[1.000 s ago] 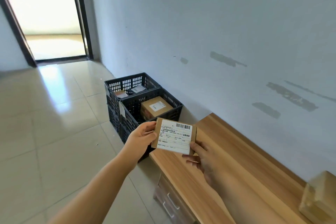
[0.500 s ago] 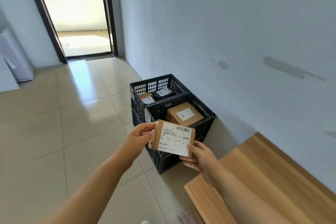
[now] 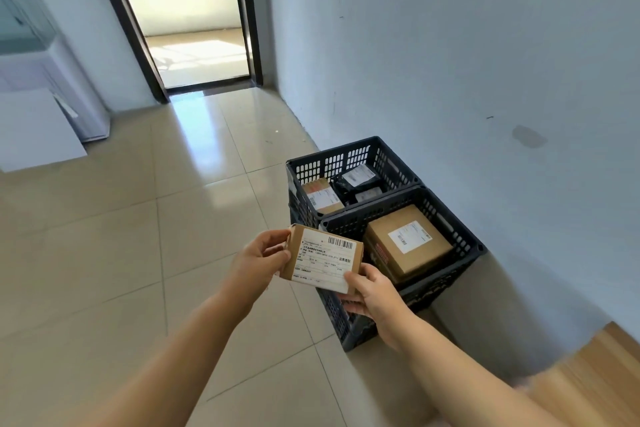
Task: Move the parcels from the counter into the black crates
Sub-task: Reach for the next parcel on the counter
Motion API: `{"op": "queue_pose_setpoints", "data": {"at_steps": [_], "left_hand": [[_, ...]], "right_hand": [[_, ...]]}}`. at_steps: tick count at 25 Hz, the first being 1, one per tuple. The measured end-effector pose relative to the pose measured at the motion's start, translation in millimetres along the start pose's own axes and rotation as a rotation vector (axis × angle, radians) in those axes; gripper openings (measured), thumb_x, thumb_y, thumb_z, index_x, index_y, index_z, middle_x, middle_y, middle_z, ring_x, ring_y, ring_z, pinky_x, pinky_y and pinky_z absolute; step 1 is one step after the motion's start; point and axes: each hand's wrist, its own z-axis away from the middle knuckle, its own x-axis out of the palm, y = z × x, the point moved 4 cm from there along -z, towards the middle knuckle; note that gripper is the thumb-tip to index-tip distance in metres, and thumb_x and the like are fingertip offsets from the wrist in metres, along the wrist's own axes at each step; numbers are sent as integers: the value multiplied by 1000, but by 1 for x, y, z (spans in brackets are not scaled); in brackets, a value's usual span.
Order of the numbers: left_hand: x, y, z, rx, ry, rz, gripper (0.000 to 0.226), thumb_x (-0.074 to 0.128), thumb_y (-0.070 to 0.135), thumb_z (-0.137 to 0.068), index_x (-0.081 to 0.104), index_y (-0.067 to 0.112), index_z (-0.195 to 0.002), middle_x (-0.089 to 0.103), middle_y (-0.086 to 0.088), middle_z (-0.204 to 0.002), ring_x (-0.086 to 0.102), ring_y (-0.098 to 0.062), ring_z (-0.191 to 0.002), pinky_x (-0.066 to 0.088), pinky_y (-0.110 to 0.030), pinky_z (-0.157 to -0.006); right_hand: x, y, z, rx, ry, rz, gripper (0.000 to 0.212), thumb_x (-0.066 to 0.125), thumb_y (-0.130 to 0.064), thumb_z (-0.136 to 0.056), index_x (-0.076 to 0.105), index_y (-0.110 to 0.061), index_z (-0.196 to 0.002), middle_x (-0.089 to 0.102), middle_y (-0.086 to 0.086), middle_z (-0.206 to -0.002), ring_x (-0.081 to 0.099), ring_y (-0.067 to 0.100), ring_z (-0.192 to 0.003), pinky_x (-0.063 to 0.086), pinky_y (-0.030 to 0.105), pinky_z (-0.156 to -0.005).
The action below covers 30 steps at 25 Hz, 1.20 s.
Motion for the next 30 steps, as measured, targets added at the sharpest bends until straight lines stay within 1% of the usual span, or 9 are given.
{"op": "queue_pose_setpoints", "data": {"at_steps": [4, 7, 9, 12, 17, 19, 21, 24, 30], "left_hand": [[-16, 5, -63, -10, -29, 28, 29, 56, 1, -91, 60, 24, -109, 67, 5, -103, 62, -9, -98, 51, -12, -61], [-31, 10, -122, 2, -76, -23, 36, 63, 4, -85, 59, 33, -106, 60, 2, -119, 51, -15, -115, 49, -22, -79], [-43, 18, -159, 13, -137, -23, 39, 65, 4, -83, 59, 36, -105, 58, 2, -122, 49, -17, -119, 49, -27, -82], [-68, 41, -220, 44, -222, -7, 45, 67, 0, -80, 58, 36, -106, 58, 4, -119, 50, -17, -119, 55, -29, -77], [-93, 65, -311, 40, -284, -29, 50, 68, -4, -79, 55, 35, -108, 50, 3, -125, 46, -16, -118, 54, -18, -62], [-89, 60, -342, -2, -342, -19, 53, 68, -7, -78, 55, 35, -109, 53, 2, -124, 51, -17, -115, 56, -19, -62], [-76, 55, -369, -45, -397, -19, 57, 69, -7, -76, 54, 37, -109, 55, 2, -121, 54, -17, -113, 58, -26, -71], [-49, 54, -412, -101, -447, -34, 57, 70, -8, -76, 51, 36, -107, 56, 0, -118, 58, -18, -106, 57, -26, -69], [10, 55, -505, -203, -464, -92, 75, 74, -5, -73, 43, 22, -135, 57, 0, -121, 60, -18, -107, 57, -31, -78]], "right_hand": [[17, -29, -49, 30, 8, -4, 23, 52, -19, -98, 46, -23, -120, 68, 2, -109, 67, 17, -95, 55, 25, -74], [29, -51, -90, 37, 72, 13, 26, 51, -21, -98, 47, -21, -124, 68, 3, -111, 68, 20, -96, 55, 33, -85], [39, -69, -116, 29, 112, -9, 25, 52, -21, -98, 49, -20, -123, 70, 4, -110, 68, 21, -96, 55, 35, -87], [64, -104, -160, 22, 157, -61, 18, 53, -19, -97, 53, -20, -115, 71, 4, -105, 70, 18, -89, 56, 31, -79], [98, -148, -222, 8, 217, -162, 12, 53, -13, -97, 54, -21, -106, 70, 7, -105, 66, 18, -84, 54, 29, -75], [99, -151, -241, 33, 252, -192, 11, 53, -13, -97, 55, -19, -105, 70, 8, -102, 64, 20, -83, 53, 33, -77], [90, -151, -258, 59, 299, -187, 12, 53, -15, -97, 56, -18, -109, 71, 8, -101, 64, 22, -85, 54, 40, -83], [64, -152, -288, 98, 349, -167, 16, 55, -20, -96, 56, -20, -112, 71, 8, -104, 69, 20, -90, 55, 30, -74], [7, -169, -362, 114, 396, -146, 16, 56, -19, -95, 56, -21, -111, 71, 4, -103, 67, 18, -89, 55, 31, -83]]}}
